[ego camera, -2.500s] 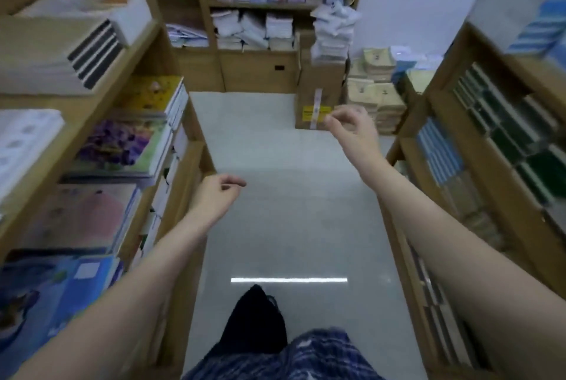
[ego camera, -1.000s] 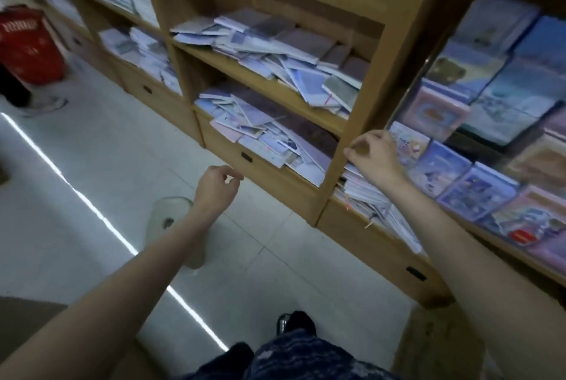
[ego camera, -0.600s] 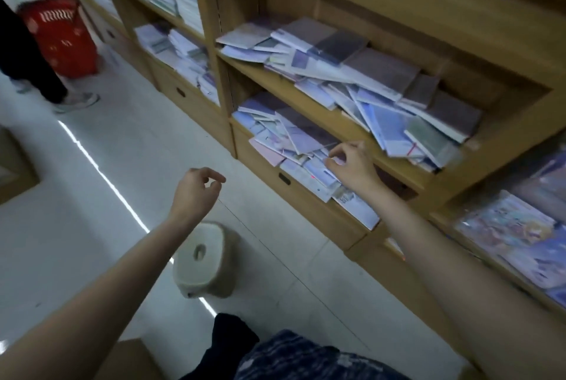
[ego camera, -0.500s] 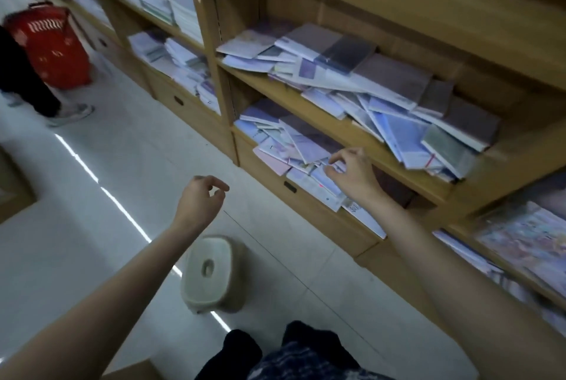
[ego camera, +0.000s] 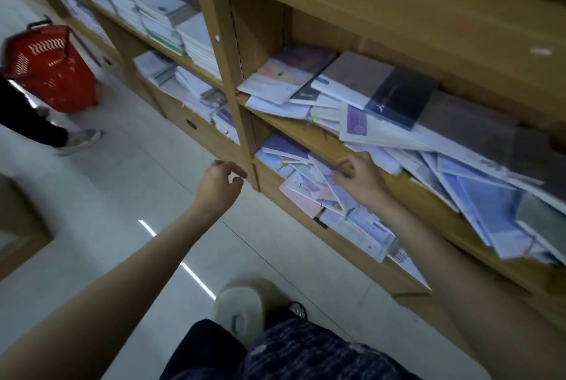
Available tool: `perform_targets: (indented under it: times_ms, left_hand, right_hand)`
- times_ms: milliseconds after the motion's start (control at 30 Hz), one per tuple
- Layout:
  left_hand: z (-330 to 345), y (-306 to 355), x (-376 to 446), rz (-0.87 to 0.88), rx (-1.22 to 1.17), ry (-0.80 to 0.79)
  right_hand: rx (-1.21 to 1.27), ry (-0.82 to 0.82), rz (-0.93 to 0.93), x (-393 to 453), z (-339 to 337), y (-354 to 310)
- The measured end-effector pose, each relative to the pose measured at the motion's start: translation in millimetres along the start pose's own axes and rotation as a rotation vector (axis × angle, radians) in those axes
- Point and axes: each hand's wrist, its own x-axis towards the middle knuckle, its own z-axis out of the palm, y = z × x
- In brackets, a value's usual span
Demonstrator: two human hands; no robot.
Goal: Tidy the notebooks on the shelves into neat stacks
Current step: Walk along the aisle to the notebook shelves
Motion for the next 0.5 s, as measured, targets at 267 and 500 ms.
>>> perform_targets:
  times_ms: [267,500]
  left_hand:
    - [-17.0,-23.4,100.8,0.160,0.022,-0.066]
    - [-36.8,-96.6,216.1,0.481,0.042,-0.136]
  right_hand:
    - [0.024,0.027,0.093,55.2,32.1,-23.7]
    - [0.057,0.117,0.310,99.0,119.1,-60.0]
